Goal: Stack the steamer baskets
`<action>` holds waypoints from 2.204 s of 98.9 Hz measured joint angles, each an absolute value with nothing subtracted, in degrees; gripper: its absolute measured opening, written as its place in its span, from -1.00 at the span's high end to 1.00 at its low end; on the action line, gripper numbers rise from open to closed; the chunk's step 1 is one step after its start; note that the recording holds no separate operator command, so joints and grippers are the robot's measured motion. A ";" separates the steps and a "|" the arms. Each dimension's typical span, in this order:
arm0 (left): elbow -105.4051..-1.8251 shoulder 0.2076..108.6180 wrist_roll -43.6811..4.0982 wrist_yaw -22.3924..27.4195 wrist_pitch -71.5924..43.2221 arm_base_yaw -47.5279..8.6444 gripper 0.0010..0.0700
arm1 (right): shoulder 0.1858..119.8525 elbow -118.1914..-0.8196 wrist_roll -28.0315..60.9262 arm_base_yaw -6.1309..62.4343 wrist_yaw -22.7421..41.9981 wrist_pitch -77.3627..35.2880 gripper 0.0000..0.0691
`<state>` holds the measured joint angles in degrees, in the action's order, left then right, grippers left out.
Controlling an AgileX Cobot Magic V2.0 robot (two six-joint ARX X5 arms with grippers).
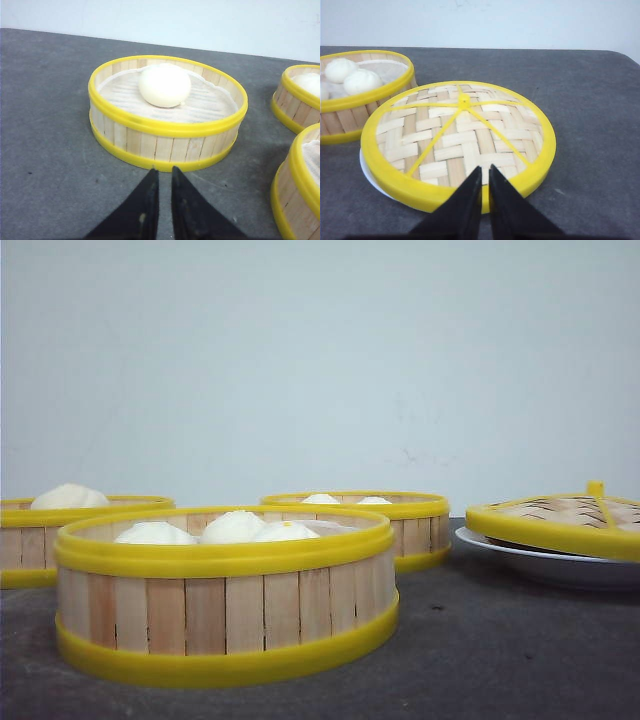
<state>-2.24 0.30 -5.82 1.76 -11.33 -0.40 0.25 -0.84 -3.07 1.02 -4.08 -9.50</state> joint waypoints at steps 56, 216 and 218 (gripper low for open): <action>-2.24 0.30 -5.82 1.74 -11.33 -0.40 0.97 | 0.25 -0.84 -3.07 1.02 -4.08 -9.50 0.94; -18.70 3.81 -20.51 6.04 -18.35 -0.43 0.97 | 3.53 -14.72 -20.14 1.02 -13.50 -13.98 0.97; -20.18 4.67 -20.56 6.04 -19.16 -0.43 0.97 | 4.36 -16.08 -20.25 1.02 -13.50 -14.94 0.97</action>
<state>-20.18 4.67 -20.56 6.04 -19.16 -0.43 4.36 -16.08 -20.25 1.02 -13.50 -14.94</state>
